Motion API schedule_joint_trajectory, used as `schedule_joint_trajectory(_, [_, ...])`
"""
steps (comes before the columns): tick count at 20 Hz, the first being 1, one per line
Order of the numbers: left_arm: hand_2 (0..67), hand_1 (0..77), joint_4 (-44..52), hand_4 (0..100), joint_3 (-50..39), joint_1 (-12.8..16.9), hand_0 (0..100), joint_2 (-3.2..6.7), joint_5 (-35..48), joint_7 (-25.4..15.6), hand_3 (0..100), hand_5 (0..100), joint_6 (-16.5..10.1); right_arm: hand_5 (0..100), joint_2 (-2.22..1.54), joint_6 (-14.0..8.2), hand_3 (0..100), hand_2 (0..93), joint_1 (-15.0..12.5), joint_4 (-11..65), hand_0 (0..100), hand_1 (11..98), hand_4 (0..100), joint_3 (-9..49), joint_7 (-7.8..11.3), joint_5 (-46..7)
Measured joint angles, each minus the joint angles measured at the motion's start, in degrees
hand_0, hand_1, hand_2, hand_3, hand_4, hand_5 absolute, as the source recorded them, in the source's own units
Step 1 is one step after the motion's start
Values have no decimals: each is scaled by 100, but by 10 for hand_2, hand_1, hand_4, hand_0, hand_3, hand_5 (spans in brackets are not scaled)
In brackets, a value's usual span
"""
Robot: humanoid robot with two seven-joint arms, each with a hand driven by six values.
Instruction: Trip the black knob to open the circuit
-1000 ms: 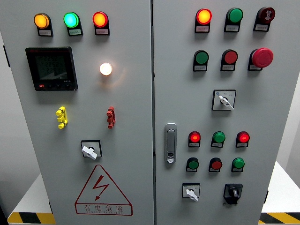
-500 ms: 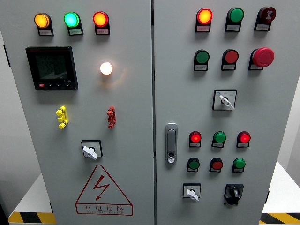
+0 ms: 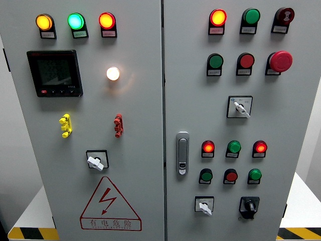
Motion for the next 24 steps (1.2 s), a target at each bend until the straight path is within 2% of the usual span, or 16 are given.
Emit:
schedule_joint_trajectory(4, [128, 35, 2, 66, 5, 0, 0, -1, 0, 0, 214, 16, 0, 451, 24, -75, 392, 85, 200, 387, 662, 455, 314, 6, 1, -501])
schedule_joint_trajectory(8, [128, 35, 2, 66, 6, 0, 0, -1, 0, 0, 214, 16, 0, 476, 36, -117, 393, 84, 331, 711, 662, 461, 326, 3, -7, -716])
schedule_joint_trajectory(11, [127, 33, -1, 66, 4, 1, 0, -1, 0, 0, 214, 16, 0, 523, 32, -120, 409, 83, 603, 871, 662, 467, 361, 44, -17, -876])
schedule_joint_trajectory(14, [127, 33, -3, 66, 4, 0, 0, -1, 0, 0, 214, 16, 0, 564, 52, -120, 431, 82, 867, 992, 665, 468, 418, 51, -41, -1020])
schedule_joint_trajectory(18, [127, 32, 0, 66, 1, 1, 0, -1, 0, 0, 214, 16, 0, 620, 87, -120, 466, 80, 1206, 1186, 671, 467, 489, 24, -225, -1161])
schedule_joint_trajectory(20, [127, 34, 1, 66, 3, 0, 0, 0, 0, 0, 214, 16, 0, 653, 93, -120, 499, 79, 1299, 1209, 672, 466, 571, 17, -302, -1187])
schedule_joint_trajectory(24, [127, 33, -3, 66, 6, 1, 0, 0, 0, 0, 214, 16, 0, 720, 95, -120, 581, 78, 1431, 1251, 677, 465, 637, 9, -392, -1193])
